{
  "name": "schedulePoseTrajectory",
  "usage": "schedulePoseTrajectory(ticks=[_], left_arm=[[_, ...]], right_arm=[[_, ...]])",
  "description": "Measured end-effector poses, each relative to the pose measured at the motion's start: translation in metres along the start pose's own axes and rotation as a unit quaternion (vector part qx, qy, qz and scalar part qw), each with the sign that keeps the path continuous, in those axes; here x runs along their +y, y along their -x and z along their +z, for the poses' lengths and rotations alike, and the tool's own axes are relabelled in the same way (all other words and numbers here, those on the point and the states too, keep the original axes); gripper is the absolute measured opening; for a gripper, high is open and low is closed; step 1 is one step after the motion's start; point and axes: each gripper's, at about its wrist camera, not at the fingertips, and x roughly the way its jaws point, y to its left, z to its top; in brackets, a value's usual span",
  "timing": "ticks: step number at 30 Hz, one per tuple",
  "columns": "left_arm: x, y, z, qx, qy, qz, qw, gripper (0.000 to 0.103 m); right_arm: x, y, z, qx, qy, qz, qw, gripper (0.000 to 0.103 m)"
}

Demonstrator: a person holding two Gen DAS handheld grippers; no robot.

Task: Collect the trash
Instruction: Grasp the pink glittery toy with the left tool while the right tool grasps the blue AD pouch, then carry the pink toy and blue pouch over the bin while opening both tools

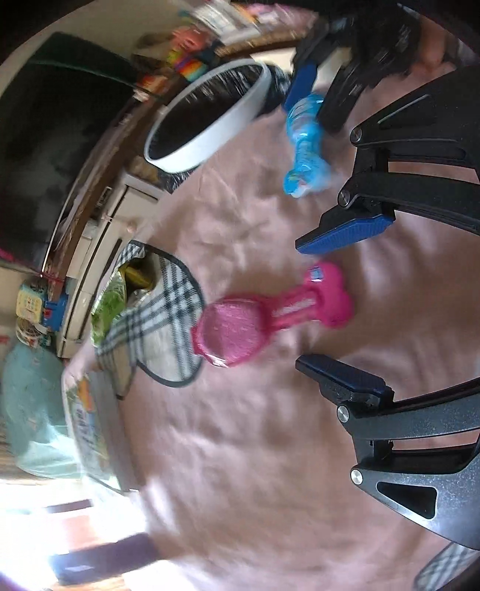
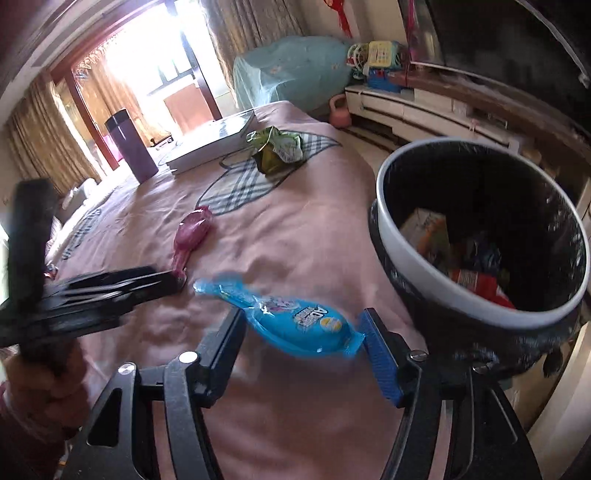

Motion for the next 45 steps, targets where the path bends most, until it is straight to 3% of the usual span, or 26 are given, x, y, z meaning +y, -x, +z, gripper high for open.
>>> schedulePoseTrajectory(ticks=[2,3,4,9,13,15,16,17,22,23,24,25,28,30,32,33,35,36,37,45], left_arm=[[-0.004,-0.002,0.001,0.0,-0.023,0.012,0.9997,0.048],[-0.003,-0.001,0.0,-0.001,-0.029,0.013,0.9995,0.037],[-0.002,0.0,-0.002,-0.001,-0.034,0.014,0.9993,0.034],[0.017,0.021,-0.02,0.001,-0.031,-0.02,0.9993,0.034],[0.033,0.045,-0.044,0.01,-0.02,-0.069,0.9974,0.034],[0.037,0.057,-0.056,0.009,-0.026,-0.063,0.9976,0.034],[0.041,0.061,-0.061,0.009,-0.025,-0.054,0.9982,0.034],[0.043,0.063,-0.064,0.009,-0.022,-0.047,0.9986,0.034],[0.053,0.065,-0.071,0.003,-0.006,-0.019,0.9998,0.037],[0.054,0.065,-0.071,0.0,-0.004,-0.019,0.9998,0.039],[0.054,0.065,-0.07,-0.003,-0.003,-0.019,0.9998,0.048],[0.054,0.065,-0.069,-0.006,-0.003,-0.016,0.9998,0.059],[0.052,0.063,-0.065,-0.016,-0.005,-0.005,0.9998,0.061],[0.052,0.059,-0.062,-0.017,-0.004,-0.008,0.9998,0.06],[0.05,0.052,-0.061,-0.015,-0.004,-0.01,0.9998,0.057],[0.049,0.048,-0.061,-0.011,-0.004,-0.01,0.9999,0.045],[0.047,0.044,-0.062,-0.017,-0.009,0.002,0.9998,0.035],[0.047,0.045,-0.062,-0.017,-0.008,0.0,0.9998,0.023],[0.048,0.045,-0.061,-0.015,-0.003,-0.008,0.9999,0.019],[0.026,0.057,-0.06,-0.03,-0.002,-0.032,0.999,0.019]], right_arm=[[-0.002,0.003,-0.002,-0.002,-0.001,0.012,1.0,0.078],[-0.003,0.006,-0.002,-0.004,0.001,0.018,1.0,0.079],[-0.003,0.006,-0.002,-0.004,0.005,0.021,1.0,0.079],[0.007,0.002,0.003,-0.003,0.051,0.026,0.998,0.079],[0.015,-0.009,0.003,0.021,0.092,0.032,0.995,0.079],[0.024,-0.016,-0.001,0.033,0.11,0.008,0.993,0.073],[0.027,-0.015,-0.003,0.033,0.11,-0.007,0.993,0.059],[0.028,-0.014,-0.003,0.035,0.102,-0.01,0.994,0.052],[0.037,-0.002,-0.016,0.046,0.023,0.063,0.997,0.054],[0.039,0.001,-0.017,0.045,0.023,0.07,0.996,0.054],[0.042,0.005,-0.018,0.041,0.027,0.076,0.996,0.056],[0.045,0.008,-0.018,0.036,0.039,0.071,0.996,0.06],[0.05,0.009,-0.014,0.024,0.085,0.033,0.996,0.068],[0.051,0.004,-0.011,0.032,0.1,0.033,0.994,0.068],[0.054,0.0,-0.013,0.039,0.116,0.048,0.991,0.068],[0.059,-0.004,-0.015,0.045,0.132,0.047,0.989,0.068],[0.066,-0.011,-0.02,0.055,0.147,0.043,0.987,0.066],[0.068,-0.014,-0.024,0.058,0.153,0.038,0.986,0.062],[0.07,-0.014,-0.027,0.053,0.156,0.026,0.986,0.049],[0.04,0.015,-0.024,-0.009,0.043,0.038,0.998,0.049]])
